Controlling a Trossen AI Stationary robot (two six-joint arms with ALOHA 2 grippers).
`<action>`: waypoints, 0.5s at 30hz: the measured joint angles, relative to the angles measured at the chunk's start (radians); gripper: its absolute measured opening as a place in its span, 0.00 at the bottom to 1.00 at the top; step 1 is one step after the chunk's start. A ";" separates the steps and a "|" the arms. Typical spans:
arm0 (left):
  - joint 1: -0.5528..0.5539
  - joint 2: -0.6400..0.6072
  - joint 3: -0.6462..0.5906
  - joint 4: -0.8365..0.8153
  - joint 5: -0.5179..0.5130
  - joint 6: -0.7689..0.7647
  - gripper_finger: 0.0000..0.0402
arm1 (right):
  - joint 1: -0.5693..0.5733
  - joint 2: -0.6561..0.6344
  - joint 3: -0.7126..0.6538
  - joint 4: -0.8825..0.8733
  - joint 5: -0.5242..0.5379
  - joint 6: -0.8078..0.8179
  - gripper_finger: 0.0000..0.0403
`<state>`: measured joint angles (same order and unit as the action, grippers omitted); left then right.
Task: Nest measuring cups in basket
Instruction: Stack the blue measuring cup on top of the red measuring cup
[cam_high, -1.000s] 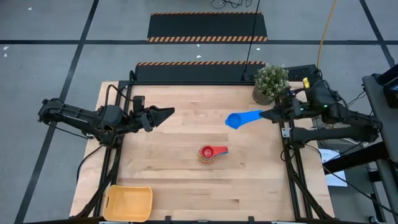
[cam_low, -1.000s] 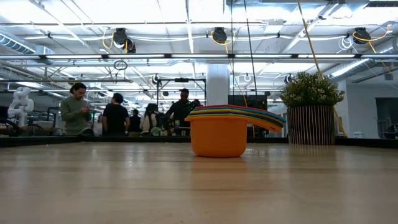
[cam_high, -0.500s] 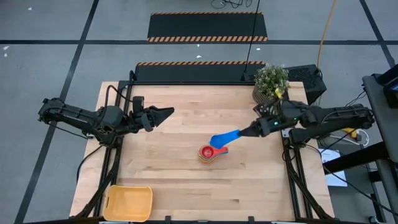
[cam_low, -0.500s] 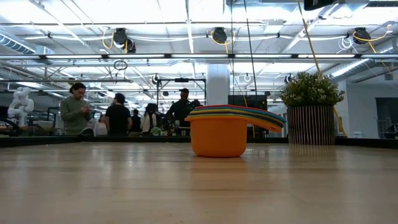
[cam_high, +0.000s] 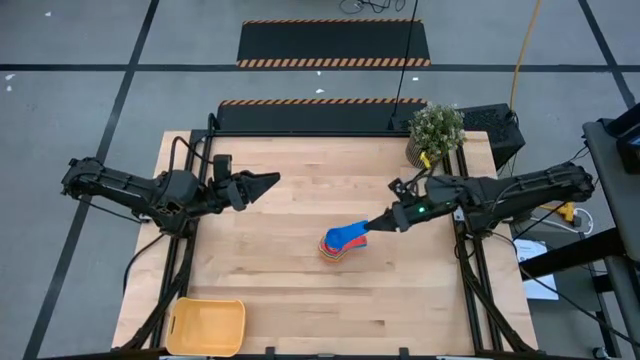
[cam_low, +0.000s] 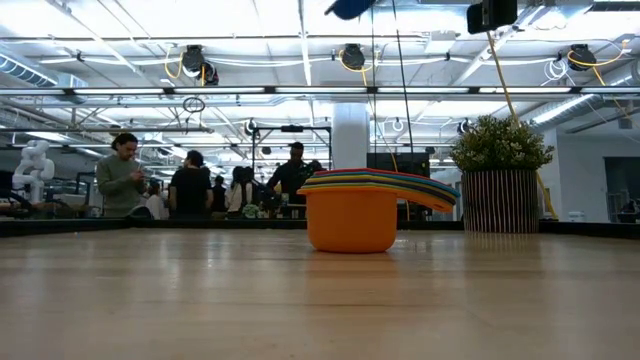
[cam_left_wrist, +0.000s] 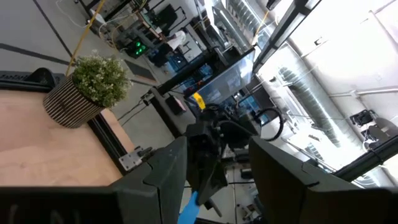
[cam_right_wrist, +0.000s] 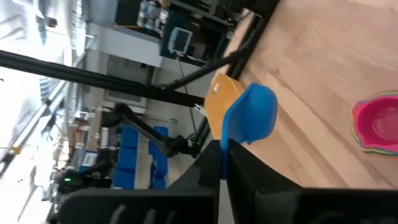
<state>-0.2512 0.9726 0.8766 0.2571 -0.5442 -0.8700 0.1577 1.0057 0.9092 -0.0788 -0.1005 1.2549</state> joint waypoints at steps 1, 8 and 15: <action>0.000 0.000 0.000 0.000 0.000 -0.003 0.43 | 0.004 0.011 0.000 0.000 0.000 -0.001 0.00; 0.000 0.000 0.000 -0.001 0.000 -0.008 0.43 | 0.027 0.058 -0.062 0.078 0.033 0.039 0.00; 0.000 0.000 0.000 -0.002 0.019 -0.030 0.43 | 0.035 0.044 -0.291 0.491 0.052 0.128 0.00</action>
<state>-0.2512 0.9726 0.8764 0.2554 -0.5247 -0.8997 0.1932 1.0500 0.6186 0.4121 -0.0486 1.3827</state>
